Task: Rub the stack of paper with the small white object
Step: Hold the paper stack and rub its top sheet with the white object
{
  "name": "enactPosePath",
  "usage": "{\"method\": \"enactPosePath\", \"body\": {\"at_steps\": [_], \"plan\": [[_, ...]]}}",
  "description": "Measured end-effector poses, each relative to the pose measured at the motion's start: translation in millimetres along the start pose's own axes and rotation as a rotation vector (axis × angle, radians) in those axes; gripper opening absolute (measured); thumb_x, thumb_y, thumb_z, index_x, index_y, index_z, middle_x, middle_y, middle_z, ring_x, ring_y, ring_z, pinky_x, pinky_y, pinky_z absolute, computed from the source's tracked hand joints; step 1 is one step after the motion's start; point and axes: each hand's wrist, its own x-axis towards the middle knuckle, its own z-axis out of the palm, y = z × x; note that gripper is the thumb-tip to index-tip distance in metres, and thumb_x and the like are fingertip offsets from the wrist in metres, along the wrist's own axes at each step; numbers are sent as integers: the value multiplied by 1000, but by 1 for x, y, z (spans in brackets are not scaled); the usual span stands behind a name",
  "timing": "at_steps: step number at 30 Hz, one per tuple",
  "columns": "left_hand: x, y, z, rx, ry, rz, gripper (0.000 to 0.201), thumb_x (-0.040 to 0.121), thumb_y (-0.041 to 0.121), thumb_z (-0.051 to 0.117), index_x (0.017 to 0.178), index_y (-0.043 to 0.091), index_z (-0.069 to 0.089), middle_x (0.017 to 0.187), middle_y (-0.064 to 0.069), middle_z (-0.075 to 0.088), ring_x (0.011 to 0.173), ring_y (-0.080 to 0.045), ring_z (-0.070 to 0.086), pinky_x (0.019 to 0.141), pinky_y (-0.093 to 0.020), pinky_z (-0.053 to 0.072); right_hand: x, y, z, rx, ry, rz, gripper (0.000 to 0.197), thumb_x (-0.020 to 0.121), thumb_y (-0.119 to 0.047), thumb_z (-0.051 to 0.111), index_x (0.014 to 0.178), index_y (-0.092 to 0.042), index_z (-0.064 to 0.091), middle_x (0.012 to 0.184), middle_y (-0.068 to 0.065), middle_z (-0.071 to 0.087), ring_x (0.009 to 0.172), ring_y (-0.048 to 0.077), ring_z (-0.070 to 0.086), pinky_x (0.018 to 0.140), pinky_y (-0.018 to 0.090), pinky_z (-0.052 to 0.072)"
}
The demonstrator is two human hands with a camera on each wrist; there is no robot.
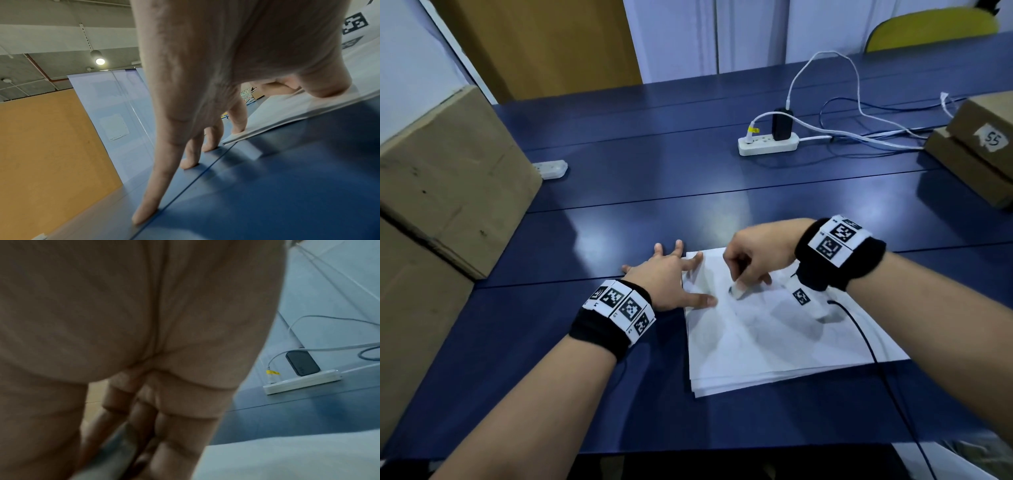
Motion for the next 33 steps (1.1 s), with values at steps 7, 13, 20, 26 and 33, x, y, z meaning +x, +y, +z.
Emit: {"method": "enactPosePath", "body": {"at_steps": [7, 13, 20, 26, 33], "plan": [[-1, 0, -1, 4, -6, 0, 102, 65, 89, 52, 151, 51, 14, 163, 14, -1, 149, -20, -1, 97, -76, 30, 17, 12, -15, -56, 379, 99, 24, 83, -37, 74, 80, -18, 60, 69, -1, 69, 67, 20, 67, 67, 33, 54], [0, 1, -1, 4, -9, 0, 102, 66, 88, 55, 152, 48, 15, 163, 14, 0, 149, -19, 0, 96, -75, 32, -1, 4, -2, 6, 40, 3, 30, 75, -42, 83, 82, -16, 68, 70, 1, 73, 54, 12, 64, 54, 21, 49], [-3, 2, -2, 5, -7, -11, 101, 67, 88, 54, 151, 50, 13, 164, 13, -1, 150, -20, -3, 98, -75, 29, 14, 14, -14, -16, 332, 62, 26, 80, -40, 78, 80, -18, 64, 64, 0, 69, 58, 17, 66, 63, 30, 52], [-1, 1, -1, 9, -1, -4, 101, 66, 88, 54, 151, 49, 16, 164, 14, 0, 149, -19, 0, 96, -74, 32, 6, 9, -5, -14, 91, 8, 29, 74, -43, 83, 82, -19, 69, 67, -1, 71, 56, 13, 64, 58, 23, 50], [-1, 3, -2, 1, -8, -9, 101, 67, 88, 54, 151, 50, 14, 164, 13, -2, 150, -22, -3, 97, -76, 29, 7, 16, -12, 18, 242, 48, 28, 76, -42, 82, 81, -18, 67, 65, -1, 69, 57, 16, 66, 59, 26, 52]]}}
